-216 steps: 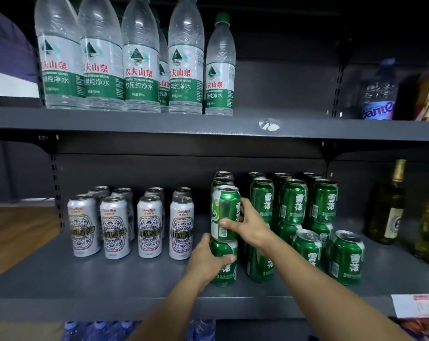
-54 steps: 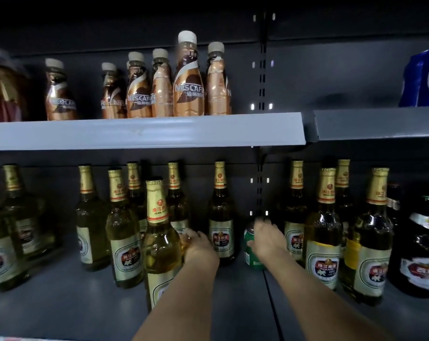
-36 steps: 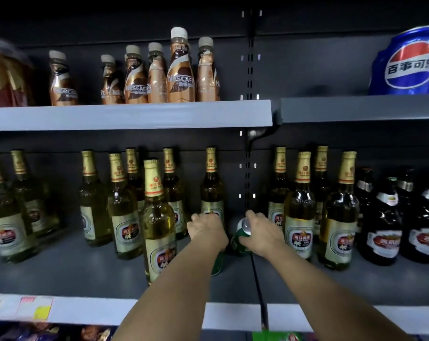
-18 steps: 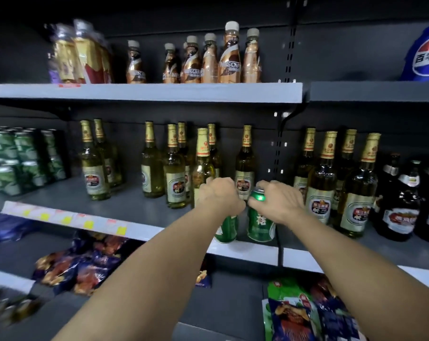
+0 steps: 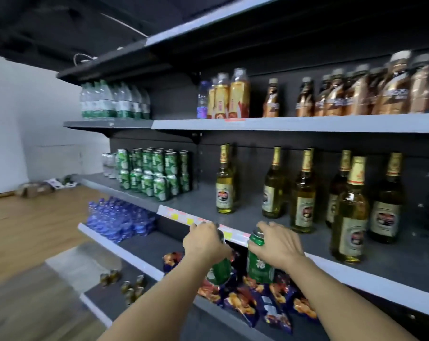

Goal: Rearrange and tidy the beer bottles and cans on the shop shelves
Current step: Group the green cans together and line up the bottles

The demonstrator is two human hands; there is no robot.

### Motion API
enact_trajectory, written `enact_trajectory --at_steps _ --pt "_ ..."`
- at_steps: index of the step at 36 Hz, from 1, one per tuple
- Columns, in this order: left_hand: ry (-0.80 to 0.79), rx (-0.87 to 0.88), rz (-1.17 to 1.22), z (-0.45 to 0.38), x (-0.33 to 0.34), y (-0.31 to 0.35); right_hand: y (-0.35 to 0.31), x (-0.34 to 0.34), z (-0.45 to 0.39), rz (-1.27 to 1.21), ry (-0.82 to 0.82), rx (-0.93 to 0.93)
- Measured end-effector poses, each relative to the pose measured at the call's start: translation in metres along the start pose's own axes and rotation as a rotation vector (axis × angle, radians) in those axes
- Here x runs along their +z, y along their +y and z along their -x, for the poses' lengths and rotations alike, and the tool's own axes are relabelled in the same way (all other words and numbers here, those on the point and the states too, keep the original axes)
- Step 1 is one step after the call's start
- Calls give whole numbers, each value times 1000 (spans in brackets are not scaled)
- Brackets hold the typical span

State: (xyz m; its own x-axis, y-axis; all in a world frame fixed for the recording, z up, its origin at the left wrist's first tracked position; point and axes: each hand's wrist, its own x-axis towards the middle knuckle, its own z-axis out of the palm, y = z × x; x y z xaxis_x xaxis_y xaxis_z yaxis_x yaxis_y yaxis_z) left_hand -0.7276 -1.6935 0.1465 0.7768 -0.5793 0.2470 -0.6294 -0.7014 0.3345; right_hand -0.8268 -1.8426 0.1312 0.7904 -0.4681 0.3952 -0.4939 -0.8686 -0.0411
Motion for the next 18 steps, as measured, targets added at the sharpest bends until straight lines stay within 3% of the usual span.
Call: enact_trajectory --at_steps 7,18 --pt "96 -157 125 -28 -25 -112 -91 31 -46 -39 -36 -15" --pt "151 -285 557 -128 -21 -219 -181 65 -171 -165 107 37"
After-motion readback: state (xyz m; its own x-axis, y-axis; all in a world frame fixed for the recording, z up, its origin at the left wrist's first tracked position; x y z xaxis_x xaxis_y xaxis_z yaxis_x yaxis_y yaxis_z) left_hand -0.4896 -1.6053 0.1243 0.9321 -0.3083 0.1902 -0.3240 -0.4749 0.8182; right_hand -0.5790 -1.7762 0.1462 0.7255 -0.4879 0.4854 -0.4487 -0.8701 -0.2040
